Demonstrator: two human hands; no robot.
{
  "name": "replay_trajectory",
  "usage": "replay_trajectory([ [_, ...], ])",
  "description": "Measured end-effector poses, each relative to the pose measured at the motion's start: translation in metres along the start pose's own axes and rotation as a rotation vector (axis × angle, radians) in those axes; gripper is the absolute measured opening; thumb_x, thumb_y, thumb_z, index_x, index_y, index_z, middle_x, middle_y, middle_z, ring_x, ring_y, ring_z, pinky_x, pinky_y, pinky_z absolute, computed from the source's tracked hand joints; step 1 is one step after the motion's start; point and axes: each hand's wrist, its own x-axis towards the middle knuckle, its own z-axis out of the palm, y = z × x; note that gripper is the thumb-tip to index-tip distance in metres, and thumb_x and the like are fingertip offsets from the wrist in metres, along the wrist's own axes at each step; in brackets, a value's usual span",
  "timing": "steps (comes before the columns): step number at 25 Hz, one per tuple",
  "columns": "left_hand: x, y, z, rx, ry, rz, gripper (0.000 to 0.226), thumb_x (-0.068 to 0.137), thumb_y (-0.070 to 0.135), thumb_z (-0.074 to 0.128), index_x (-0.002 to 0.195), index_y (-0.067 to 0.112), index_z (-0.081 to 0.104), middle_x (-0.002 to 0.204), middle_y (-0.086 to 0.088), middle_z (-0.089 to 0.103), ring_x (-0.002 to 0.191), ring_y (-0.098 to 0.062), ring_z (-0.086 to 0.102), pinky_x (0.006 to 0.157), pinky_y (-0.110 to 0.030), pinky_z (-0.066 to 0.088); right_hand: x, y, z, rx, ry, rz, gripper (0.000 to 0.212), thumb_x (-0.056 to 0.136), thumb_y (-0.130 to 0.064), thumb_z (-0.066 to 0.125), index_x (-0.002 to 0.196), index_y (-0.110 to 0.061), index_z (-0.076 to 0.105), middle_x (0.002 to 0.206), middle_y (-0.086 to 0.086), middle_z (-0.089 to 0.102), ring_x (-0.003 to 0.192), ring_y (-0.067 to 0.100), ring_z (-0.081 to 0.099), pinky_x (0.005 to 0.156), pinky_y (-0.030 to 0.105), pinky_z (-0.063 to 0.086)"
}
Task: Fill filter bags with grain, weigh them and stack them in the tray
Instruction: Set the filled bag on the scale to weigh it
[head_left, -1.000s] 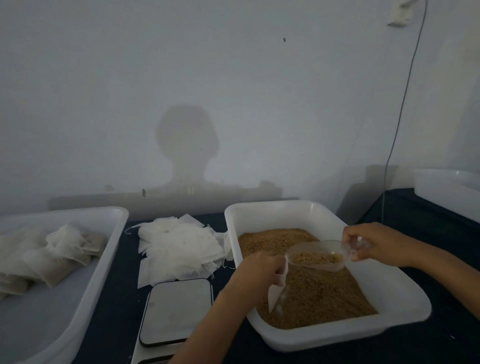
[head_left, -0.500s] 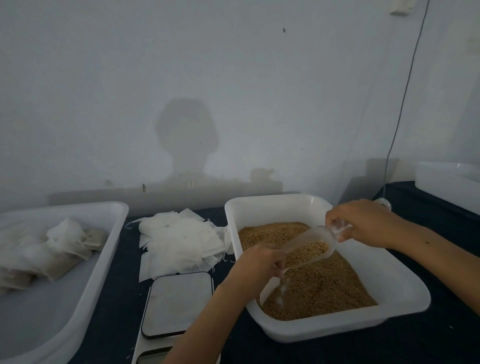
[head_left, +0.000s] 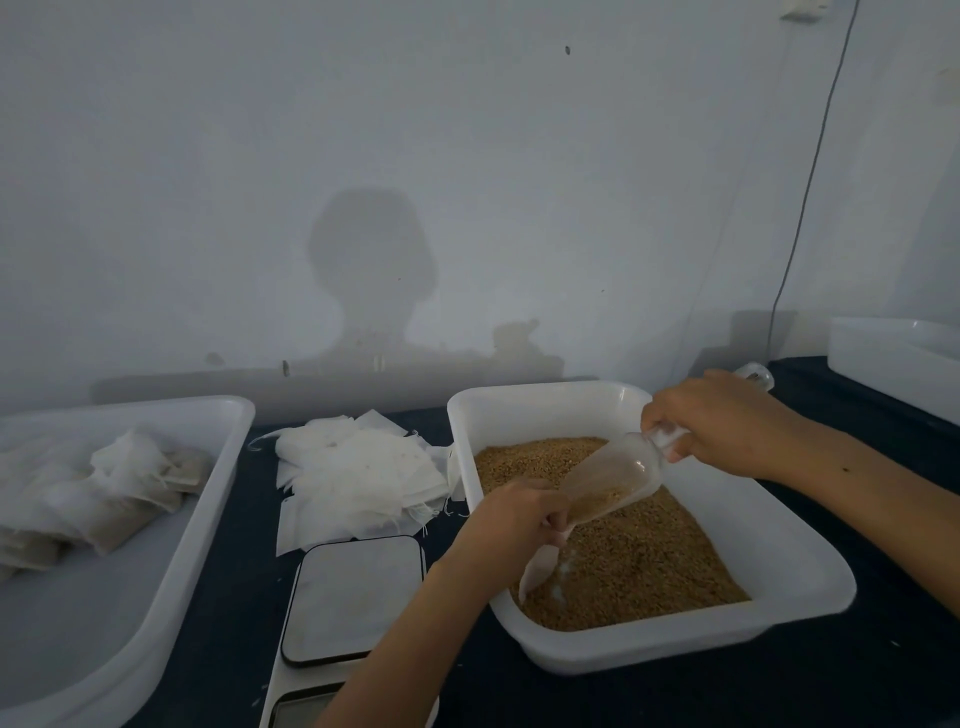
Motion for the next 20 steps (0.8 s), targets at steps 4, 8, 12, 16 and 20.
replay_trajectory([
  [4,0.000,-0.003,0.002,-0.021,0.022,-0.026,0.010,0.086,0.013,0.065,0.084,0.004,0.062,0.095,-0.006,0.061,0.088,-0.015,0.049,0.079,-0.027,0.040,0.000,-0.006,-0.003,-0.136,0.091,-0.055,0.020,0.090,-0.019,0.061,0.103,-0.035,0.060,0.083,-0.017,0.053,0.086,0.006,0.051,0.072,0.020,0.026],
  [8,-0.001,-0.006,0.007,0.009,0.060,-0.083,0.009,0.091,0.017,0.059,0.091,0.008,0.057,0.098,-0.003,0.058,0.088,-0.013,0.047,0.079,-0.026,0.041,-0.006,0.006,-0.002,-0.079,0.041,0.023,0.020,0.088,-0.020,0.062,0.086,-0.035,0.049,0.089,-0.015,0.057,0.085,0.007,0.053,0.070,0.023,0.032],
  [12,0.000,-0.009,0.012,0.055,0.123,-0.142,0.004,0.095,0.014,0.051,0.096,0.010,0.052,0.102,-0.003,0.054,0.086,-0.011,0.042,0.075,-0.020,0.035,-0.015,0.011,0.029,-0.002,-0.156,0.141,0.022,0.087,-0.016,0.063,0.080,-0.030,0.048,0.087,-0.013,0.054,0.086,0.007,0.055,0.068,0.018,0.035],
  [16,0.001,-0.010,0.014,0.073,0.135,-0.146,0.001,0.095,0.012,0.051,0.096,0.012,0.051,0.103,-0.002,0.054,0.085,-0.010,0.039,0.076,-0.019,0.034,-0.017,-0.013,0.073,0.118,-0.236,0.047,0.009,0.084,-0.017,0.065,0.088,-0.025,0.061,0.090,-0.012,0.062,0.083,0.002,0.057,0.071,0.013,0.039],
  [20,0.001,-0.010,0.014,0.077,0.145,-0.141,0.001,0.095,0.012,0.052,0.094,0.012,0.052,0.102,-0.002,0.055,0.085,-0.010,0.041,0.075,-0.018,0.034,-0.014,-0.024,0.093,0.240,-0.182,-0.046,0.013,0.081,-0.027,0.071,0.090,-0.030,0.063,0.092,-0.015,0.061,0.086,0.000,0.055,0.077,0.016,0.044],
])
